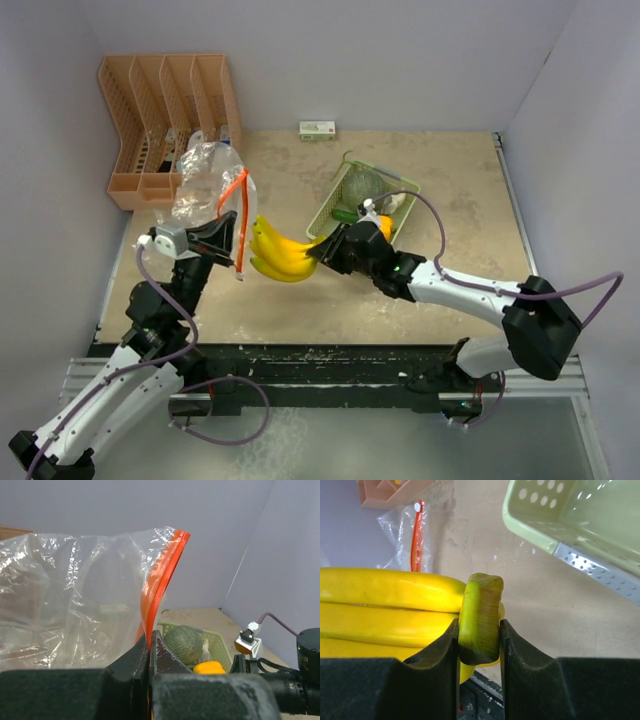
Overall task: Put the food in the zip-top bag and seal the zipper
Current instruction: Place the fake fruit in the zipper food storage bag.
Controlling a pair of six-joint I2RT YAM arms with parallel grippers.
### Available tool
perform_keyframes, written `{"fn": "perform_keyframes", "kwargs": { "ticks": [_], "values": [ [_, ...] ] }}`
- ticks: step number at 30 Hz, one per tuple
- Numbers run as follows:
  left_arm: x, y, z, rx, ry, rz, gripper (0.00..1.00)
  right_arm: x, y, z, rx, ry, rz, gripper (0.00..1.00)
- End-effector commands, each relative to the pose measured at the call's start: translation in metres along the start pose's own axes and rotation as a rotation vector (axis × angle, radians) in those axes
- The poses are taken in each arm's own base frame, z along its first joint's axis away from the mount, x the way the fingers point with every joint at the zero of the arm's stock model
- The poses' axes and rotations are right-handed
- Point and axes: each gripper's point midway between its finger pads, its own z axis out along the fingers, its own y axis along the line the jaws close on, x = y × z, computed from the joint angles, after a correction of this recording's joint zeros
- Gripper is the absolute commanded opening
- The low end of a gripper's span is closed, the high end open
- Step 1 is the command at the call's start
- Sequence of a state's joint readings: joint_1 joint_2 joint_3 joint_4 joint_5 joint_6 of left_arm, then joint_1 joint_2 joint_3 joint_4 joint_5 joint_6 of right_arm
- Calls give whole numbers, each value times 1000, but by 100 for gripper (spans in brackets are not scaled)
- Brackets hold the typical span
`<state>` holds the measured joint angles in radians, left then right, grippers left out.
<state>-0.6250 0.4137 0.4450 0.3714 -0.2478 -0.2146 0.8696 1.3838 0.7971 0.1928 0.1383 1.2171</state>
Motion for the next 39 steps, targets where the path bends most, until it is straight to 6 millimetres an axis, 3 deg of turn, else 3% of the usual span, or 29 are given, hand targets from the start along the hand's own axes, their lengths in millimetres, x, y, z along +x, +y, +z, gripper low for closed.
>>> {"fn": "perform_keyframes", "kwargs": {
  "ticks": [1,5,11,14,19,24,28,32,39],
  "values": [
    [-1,-11,4,45,9,-31,0,-34,38,-15,-81,-124,-30,0],
    [28,7,3,-36,60,-1,0,-42,39,-32,-88,-157,-45,0],
    [78,76,-16,-386,203,115,0,-49,31,-70,-108,-187,-109,0],
    [93,92,-24,-482,299,169,0,-53,29,-85,-107,-200,-179,0],
    [110,82,-15,-437,377,165,0,-50,48,-95,-210,-185,-223,0],
    [107,58,-2,-319,384,115,0,-36,56,-73,-260,-129,-185,0],
    [111,44,-4,-242,377,61,0,-27,65,-55,-316,-102,-144,0],
    [120,47,-12,-245,386,43,0,-12,66,-40,-338,-33,-91,0],
    [135,58,-20,-290,393,57,0,-6,75,-29,-343,20,-35,0]
  ]
}}
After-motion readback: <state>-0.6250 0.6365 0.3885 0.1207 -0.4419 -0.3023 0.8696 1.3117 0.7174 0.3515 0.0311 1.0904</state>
